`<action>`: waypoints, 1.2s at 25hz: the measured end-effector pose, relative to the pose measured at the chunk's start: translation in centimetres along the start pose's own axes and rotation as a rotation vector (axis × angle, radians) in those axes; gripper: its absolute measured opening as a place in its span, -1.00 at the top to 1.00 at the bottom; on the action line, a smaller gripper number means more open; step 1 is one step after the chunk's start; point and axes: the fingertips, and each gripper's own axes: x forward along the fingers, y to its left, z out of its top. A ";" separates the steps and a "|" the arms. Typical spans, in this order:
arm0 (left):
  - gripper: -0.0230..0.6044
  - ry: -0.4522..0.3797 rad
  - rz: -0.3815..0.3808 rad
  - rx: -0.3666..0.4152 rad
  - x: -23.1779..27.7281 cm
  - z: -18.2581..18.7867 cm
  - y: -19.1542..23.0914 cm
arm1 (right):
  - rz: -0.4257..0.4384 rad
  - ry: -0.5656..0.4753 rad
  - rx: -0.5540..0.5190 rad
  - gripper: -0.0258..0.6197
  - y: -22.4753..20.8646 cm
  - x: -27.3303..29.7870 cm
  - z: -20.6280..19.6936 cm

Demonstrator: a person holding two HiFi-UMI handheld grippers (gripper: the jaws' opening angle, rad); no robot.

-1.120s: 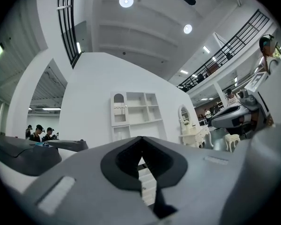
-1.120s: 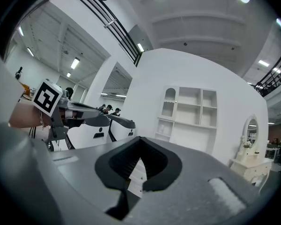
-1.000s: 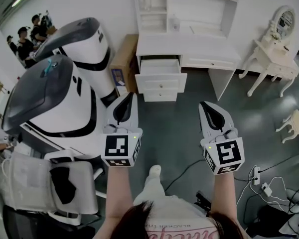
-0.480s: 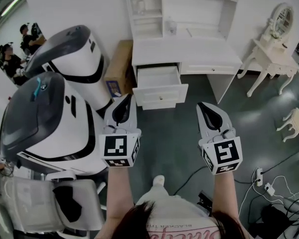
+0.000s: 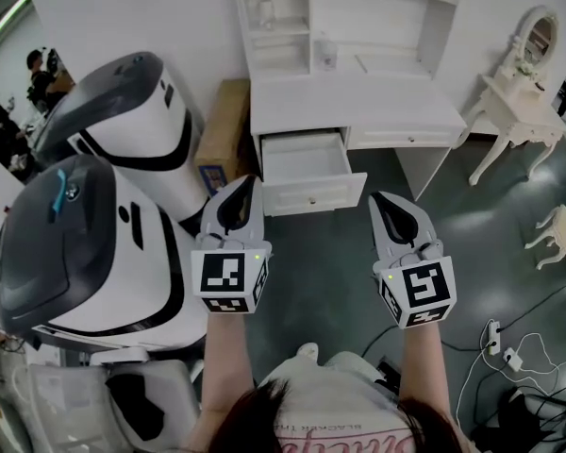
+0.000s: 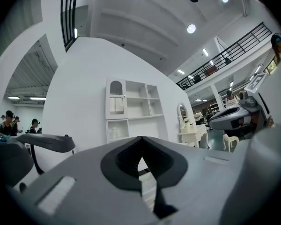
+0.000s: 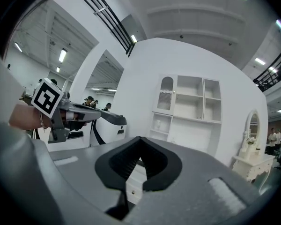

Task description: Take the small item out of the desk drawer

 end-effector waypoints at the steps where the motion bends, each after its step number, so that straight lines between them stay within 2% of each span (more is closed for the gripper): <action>1: 0.89 0.001 -0.002 -0.002 0.2 -0.2 0.2 | 0.001 0.002 0.001 0.92 0.1 0.4 -0.2; 9: 0.89 0.010 -0.004 -0.006 1.9 -1.7 1.6 | 0.003 0.012 0.045 0.92 -0.1 3.1 -1.6; 19: 0.89 -0.005 0.028 -0.022 5.9 -1.7 3.6 | -0.025 0.006 0.055 0.92 -3.2 7.0 -2.1; 30: 0.90 -0.010 0.015 -0.035 14.3 -2.7 4.5 | -0.010 0.015 0.070 0.92 -8.7 13.9 -4.1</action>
